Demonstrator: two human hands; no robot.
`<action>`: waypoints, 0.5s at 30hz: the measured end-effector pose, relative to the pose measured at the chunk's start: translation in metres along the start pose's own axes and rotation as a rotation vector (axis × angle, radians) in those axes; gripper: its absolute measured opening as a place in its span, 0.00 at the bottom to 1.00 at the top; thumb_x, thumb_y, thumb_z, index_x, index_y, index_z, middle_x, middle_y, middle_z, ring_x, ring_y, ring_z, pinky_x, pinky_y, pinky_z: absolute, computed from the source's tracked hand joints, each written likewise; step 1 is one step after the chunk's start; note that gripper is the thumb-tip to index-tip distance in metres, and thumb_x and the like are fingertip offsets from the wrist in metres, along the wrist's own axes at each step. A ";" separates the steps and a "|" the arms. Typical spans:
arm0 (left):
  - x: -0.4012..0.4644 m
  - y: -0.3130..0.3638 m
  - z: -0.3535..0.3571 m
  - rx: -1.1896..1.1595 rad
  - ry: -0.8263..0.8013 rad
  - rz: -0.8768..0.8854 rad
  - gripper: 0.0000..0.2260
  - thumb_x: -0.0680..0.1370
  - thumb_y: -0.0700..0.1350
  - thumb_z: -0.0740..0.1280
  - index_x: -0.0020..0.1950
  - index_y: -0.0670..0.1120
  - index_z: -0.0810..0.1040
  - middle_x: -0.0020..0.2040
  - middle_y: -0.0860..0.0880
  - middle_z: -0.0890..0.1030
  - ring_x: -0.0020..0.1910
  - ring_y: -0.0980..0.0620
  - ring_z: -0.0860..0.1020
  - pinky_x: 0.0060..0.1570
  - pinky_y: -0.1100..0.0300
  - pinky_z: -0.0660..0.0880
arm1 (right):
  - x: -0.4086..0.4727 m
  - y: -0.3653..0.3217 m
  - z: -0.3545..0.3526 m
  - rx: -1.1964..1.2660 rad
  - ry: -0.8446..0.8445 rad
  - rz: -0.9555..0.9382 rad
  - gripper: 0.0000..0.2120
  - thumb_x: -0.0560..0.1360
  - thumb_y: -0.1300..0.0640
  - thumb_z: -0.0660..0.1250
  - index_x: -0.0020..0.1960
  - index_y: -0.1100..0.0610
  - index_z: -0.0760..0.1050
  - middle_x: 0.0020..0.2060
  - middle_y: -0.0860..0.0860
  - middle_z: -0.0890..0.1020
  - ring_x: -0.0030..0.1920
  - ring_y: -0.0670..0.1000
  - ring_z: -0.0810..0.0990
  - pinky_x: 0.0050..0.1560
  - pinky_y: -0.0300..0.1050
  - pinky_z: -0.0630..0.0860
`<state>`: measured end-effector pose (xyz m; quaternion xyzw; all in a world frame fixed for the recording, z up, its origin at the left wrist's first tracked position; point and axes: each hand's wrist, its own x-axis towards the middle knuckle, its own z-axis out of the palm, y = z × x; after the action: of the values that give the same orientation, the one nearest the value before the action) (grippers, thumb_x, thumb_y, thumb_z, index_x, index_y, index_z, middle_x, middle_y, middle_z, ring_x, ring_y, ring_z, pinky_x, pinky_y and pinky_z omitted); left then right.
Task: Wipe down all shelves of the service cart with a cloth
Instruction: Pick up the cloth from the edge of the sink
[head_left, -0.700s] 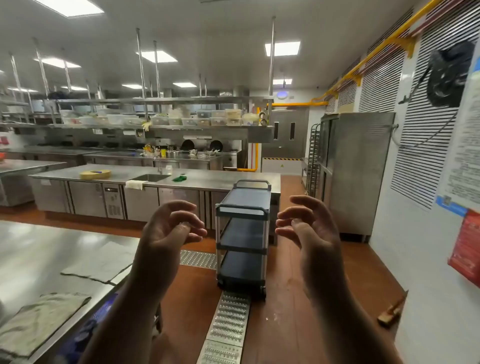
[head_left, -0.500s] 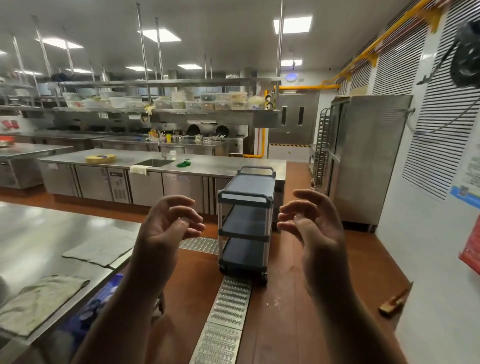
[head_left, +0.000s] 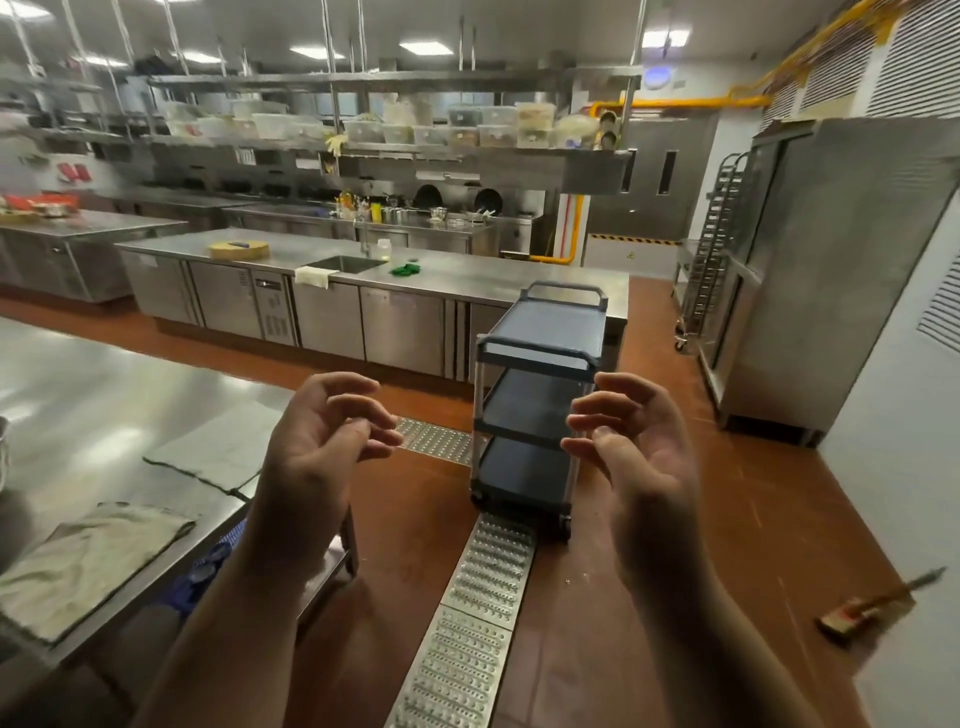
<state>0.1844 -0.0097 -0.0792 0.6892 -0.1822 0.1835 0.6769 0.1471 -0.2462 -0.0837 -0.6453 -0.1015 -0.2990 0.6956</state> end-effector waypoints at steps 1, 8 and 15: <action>0.016 -0.013 -0.005 0.001 0.009 -0.012 0.10 0.80 0.35 0.57 0.57 0.44 0.72 0.44 0.45 0.80 0.46 0.44 0.81 0.48 0.51 0.80 | 0.015 0.012 0.009 -0.002 -0.003 0.006 0.18 0.73 0.63 0.60 0.62 0.57 0.72 0.51 0.55 0.81 0.52 0.54 0.82 0.54 0.50 0.81; 0.157 -0.088 -0.037 0.053 0.004 -0.022 0.13 0.80 0.31 0.55 0.57 0.45 0.73 0.44 0.45 0.80 0.45 0.44 0.81 0.49 0.50 0.80 | 0.141 0.088 0.078 0.003 -0.023 -0.001 0.18 0.73 0.65 0.59 0.62 0.57 0.72 0.50 0.57 0.79 0.53 0.57 0.81 0.55 0.51 0.81; 0.272 -0.165 -0.032 0.051 0.004 -0.082 0.12 0.80 0.31 0.55 0.58 0.43 0.72 0.45 0.43 0.79 0.45 0.43 0.81 0.50 0.48 0.80 | 0.244 0.173 0.102 0.010 0.052 0.029 0.17 0.75 0.66 0.59 0.63 0.57 0.72 0.49 0.55 0.81 0.52 0.57 0.82 0.55 0.53 0.81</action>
<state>0.5023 0.0243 -0.0858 0.7129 -0.1478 0.1618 0.6662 0.4620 -0.2203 -0.0844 -0.6353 -0.0755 -0.3048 0.7056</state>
